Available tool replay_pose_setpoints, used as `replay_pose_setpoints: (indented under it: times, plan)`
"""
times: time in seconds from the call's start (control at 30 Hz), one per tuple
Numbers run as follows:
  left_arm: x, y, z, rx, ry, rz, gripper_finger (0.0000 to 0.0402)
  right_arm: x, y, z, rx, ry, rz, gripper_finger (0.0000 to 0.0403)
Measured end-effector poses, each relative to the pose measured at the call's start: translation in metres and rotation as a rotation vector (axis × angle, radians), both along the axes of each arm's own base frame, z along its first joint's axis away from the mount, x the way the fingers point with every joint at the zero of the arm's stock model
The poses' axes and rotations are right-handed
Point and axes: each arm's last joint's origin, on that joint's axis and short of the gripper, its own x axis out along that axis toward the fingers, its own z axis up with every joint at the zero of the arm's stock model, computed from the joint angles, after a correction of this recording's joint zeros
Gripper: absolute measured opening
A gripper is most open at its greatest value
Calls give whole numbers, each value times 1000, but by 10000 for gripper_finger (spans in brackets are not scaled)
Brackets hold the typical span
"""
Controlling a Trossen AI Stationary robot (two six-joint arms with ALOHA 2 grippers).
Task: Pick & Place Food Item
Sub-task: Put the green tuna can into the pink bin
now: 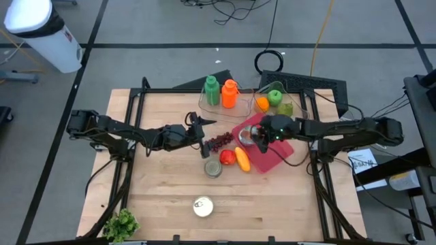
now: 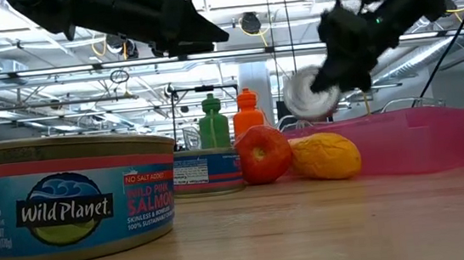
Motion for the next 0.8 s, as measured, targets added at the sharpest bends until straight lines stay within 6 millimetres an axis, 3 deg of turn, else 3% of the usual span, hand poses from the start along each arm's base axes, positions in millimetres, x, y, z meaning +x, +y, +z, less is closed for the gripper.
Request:
replay_pose_setpoints:
  times: [0.3,0.73,0.8]
  plan:
    - [0,0,0,-21,-6,-17,326,5,-10,-23,110,75,10,139]
    - [0,-1,0,-34,-7,-18,324,23,-13,-37,99,48,43,139]
    - [0,-1,-1,-35,-4,-20,327,24,-13,-38,85,46,54,156]
